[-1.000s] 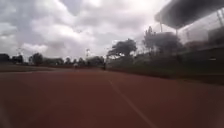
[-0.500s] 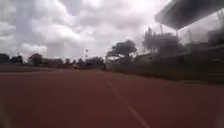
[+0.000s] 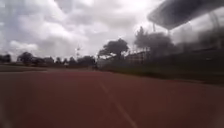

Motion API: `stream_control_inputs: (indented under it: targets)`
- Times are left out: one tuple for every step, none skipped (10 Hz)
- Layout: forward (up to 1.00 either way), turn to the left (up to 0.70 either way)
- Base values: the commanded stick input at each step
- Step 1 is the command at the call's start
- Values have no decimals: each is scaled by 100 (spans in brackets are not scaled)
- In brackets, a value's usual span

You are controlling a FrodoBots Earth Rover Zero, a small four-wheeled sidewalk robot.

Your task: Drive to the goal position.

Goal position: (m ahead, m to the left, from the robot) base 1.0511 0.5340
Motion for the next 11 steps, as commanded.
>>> stream_control_inputs:
  targets:
    - [70,0]
    - [70,0]
    - [70,0]
    - [70,0]
    - [70,0]
    - [70,0]
    - [70,0]
    - [70,0]
    - [70,0]
    - [70,0]
    - [70,0]
